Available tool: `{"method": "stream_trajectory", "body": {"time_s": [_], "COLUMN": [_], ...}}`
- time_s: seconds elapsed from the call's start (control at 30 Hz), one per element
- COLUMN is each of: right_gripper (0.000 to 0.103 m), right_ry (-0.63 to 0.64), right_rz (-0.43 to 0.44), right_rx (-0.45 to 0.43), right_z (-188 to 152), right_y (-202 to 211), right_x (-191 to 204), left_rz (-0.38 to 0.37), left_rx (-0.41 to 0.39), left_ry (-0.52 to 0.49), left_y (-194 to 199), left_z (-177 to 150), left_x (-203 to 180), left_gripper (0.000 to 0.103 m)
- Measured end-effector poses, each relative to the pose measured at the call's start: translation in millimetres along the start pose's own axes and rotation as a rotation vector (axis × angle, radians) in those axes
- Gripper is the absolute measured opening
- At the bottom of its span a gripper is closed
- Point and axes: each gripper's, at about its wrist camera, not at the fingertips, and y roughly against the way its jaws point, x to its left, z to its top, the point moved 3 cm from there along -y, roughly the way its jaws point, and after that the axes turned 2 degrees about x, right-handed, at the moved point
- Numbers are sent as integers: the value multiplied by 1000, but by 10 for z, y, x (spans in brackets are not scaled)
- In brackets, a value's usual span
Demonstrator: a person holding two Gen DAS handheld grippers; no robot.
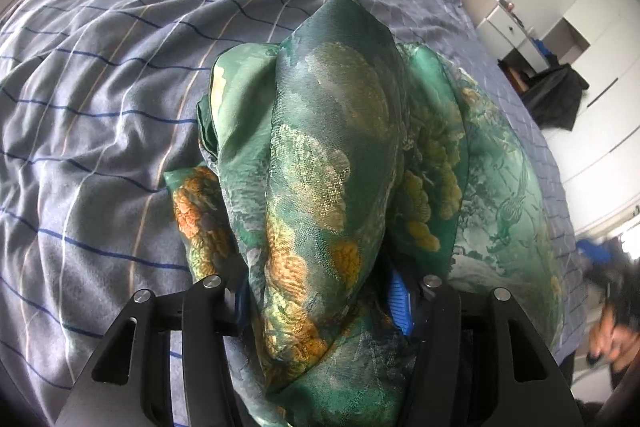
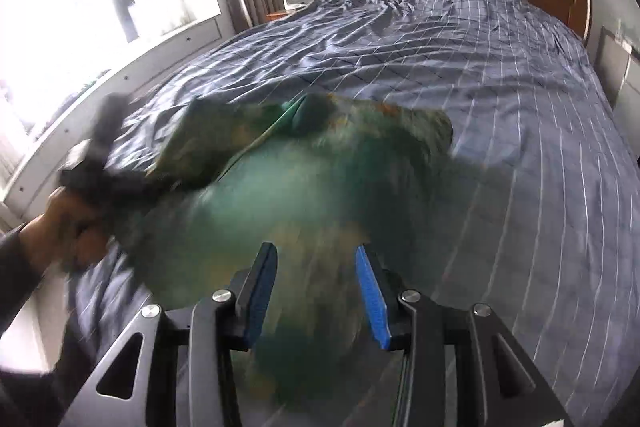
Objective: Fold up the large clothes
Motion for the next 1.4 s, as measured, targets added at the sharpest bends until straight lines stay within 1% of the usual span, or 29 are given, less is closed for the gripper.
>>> {"method": "stream_trajectory", "body": {"time_s": [0.07, 0.13, 0.2, 0.3, 0.4, 0.47, 0.5, 0.53, 0.57, 0.6, 0.63, 0.67, 0.7, 0.77, 0.8, 0.83, 0.87, 0.9, 0.93, 1.03, 1.1, 1.13, 1.2, 1.27, 1.33, 1.4], "right_gripper": [42, 42, 43, 43, 43, 43, 46, 56, 62, 71, 76, 77, 78, 80, 80, 80, 80, 80, 80, 80, 80, 80, 80, 80, 80, 80], "right_ry": [-13, -34, -42, -27, -41, -29, -28, -29, -34, -41, -47, -48, -46, -39, -37, -38, -42, -49, -62, -86, -85, -84, -87, -94, -110, -116], "right_rz": [30, 50, 14, -4, -2, -22, -36, -55, -68, -65, -61, -65, -78, -110, -137, -154, -171, -183, -194, -229, -266, -281, -302, -301, -304, -315], "right_rx": [-4, 59, 87, 90, 72, 58, 51, 44, 30, 7, -18, -45, -66, -83, -94, -101, -105, -105, -107, -100, -97, -95, -90, -91, -88, -84], "right_z": [-223, -399, -514, -547, -558, -546, -535, -523, -510, -507, -503, -511, -532, -581, -629, -670, -717, -758, -807, -934, -1003, -1044, -1107, -1141, -1173, -1183], "right_y": [75, -93, -305, -509, -474, -376, -306, -246, -143, -17, 104, 233, 349, 505, 600, 658, 708, 727, 758, 788, 808, 818, 839, 855, 861, 851], "right_x": [90, 165, 170, 157, 149, 178, 199, 211, 212, 209, 207, 193, 185, 174, 152, 131, 108, 93, 64, 6, 1, -8, -33, -54, -80, -89], "left_rz": [-1, -2, 5, 3, -9, -1, 10, 31, 45, 54, 57, 66, 96, 180, 225, 292, 330, 373, 400, 421, 427, 442, 482, 531, 573, 596], "left_rx": [2, 5, 5, 1, -4, -19, -31, -49, -69, -92, -116, -131, -150, -190, -211, -239, -244, -238, -225, -182, -225, -249, -288, -326, -341, -340], "left_ry": [1, -5, -15, 1, 38, 52, 51, 48, 43, 38, 31, 26, 18, -3, -13, -28, -34, -33, -35, -24, 0, 9, 17, 18, 16, 8], "left_y": [0, -6, -13, -34, -26, 53, 125, 224, 306, 406, 540, 627, 735, 914, 993, 1096, 1143, 1176, 1191, 1194, 1288, 1348, 1446, 1536, 1595, 1610], "left_z": [3, 2, 1, 6, 3, -7, -12, -24, -33, -55, -93, -123, -167, -261, -307, -380, -419, -470, -516, -627, -704, -734, -764, -784, -797, -795], "left_x": [3, -4, -26, -28, -12, -24, -40, -65, -88, -117, -158, -183, -217, -280, -301, -342, -348, -356, -357, -313, -293, -292, -296, -327, -362, -380], "left_gripper": [56, 57, 57, 58, 60, 65, 68, 75, 79, 79, 80, 82, 84, 99, 101, 101, 102, 102, 102, 102, 102, 102, 102, 102, 102, 102]}}
